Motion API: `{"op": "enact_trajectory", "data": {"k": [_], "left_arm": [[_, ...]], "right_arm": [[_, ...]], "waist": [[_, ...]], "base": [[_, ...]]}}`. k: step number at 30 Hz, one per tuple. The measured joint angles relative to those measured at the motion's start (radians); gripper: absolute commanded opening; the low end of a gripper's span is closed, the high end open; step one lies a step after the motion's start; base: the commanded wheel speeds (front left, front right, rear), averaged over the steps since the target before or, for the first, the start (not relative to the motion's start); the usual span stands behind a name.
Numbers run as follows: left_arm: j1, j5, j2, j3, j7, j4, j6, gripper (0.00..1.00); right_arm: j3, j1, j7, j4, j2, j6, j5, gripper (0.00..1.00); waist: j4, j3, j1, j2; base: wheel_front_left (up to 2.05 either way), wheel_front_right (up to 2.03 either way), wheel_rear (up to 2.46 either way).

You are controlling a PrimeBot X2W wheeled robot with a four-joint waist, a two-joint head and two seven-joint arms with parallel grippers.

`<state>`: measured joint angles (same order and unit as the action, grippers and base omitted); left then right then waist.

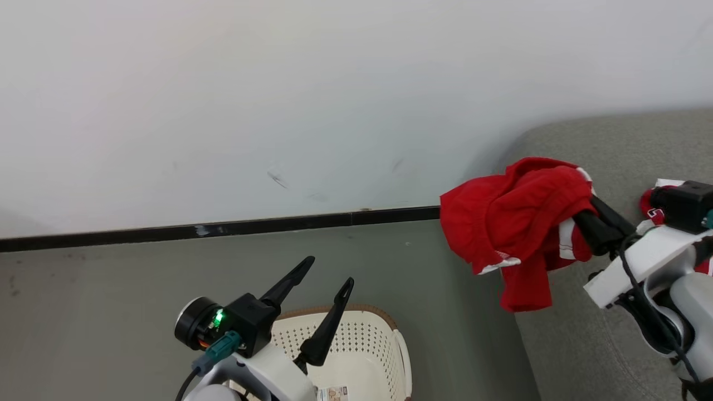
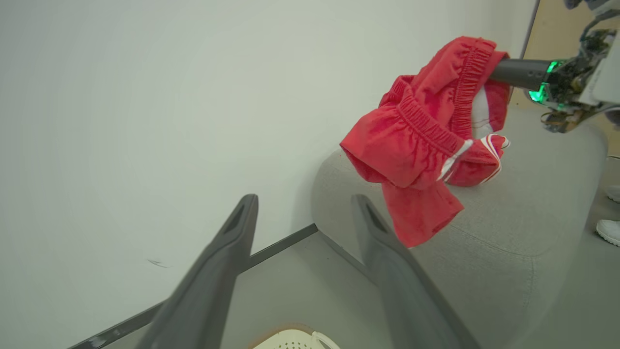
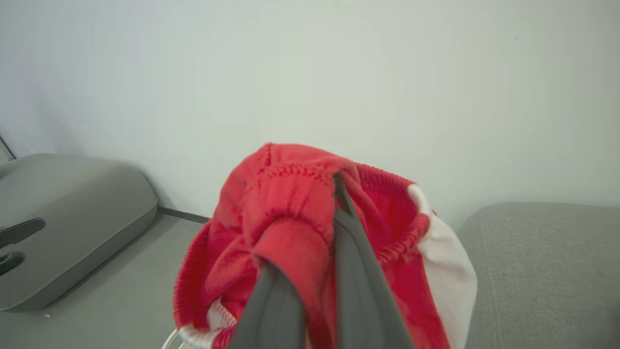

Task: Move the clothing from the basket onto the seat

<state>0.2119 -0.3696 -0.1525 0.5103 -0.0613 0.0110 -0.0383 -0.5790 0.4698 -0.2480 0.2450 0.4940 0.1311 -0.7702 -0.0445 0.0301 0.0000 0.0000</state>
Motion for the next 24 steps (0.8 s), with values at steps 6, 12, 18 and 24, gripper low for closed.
{"op": "enact_trajectory", "data": {"k": [6,12,18,24], "left_arm": [[-0.019,0.002,0.006,0.031,-0.011,0.013,-0.01,1.0],[-0.02,0.002,0.023,0.055,-0.021,0.023,-0.025,1.0],[-0.02,0.002,0.033,0.079,-0.03,0.031,-0.035,1.0],[-0.02,0.009,0.035,0.09,-0.039,0.036,-0.035,1.0]], "right_arm": [[0.121,-0.085,0.0,-0.003,0.008,0.0,0.024,0.0],[0.214,-0.162,0.0,-0.021,0.006,0.0,0.056,0.0],[0.298,-0.254,0.0,-0.051,-0.008,0.0,0.086,0.0],[0.371,-0.321,0.0,-0.076,-0.027,0.0,0.118,0.0]], "waist": [[-0.03,0.007,0.0,0.0],[-0.066,0.012,0.0,0.0],[-0.114,0.015,0.0,0.0],[-0.156,0.014,0.0,0.0]], "base": [[0.0,0.0,0.0],[0.0,0.0,0.0],[0.0,0.0,0.0],[0.0,0.0,0.0]]}}
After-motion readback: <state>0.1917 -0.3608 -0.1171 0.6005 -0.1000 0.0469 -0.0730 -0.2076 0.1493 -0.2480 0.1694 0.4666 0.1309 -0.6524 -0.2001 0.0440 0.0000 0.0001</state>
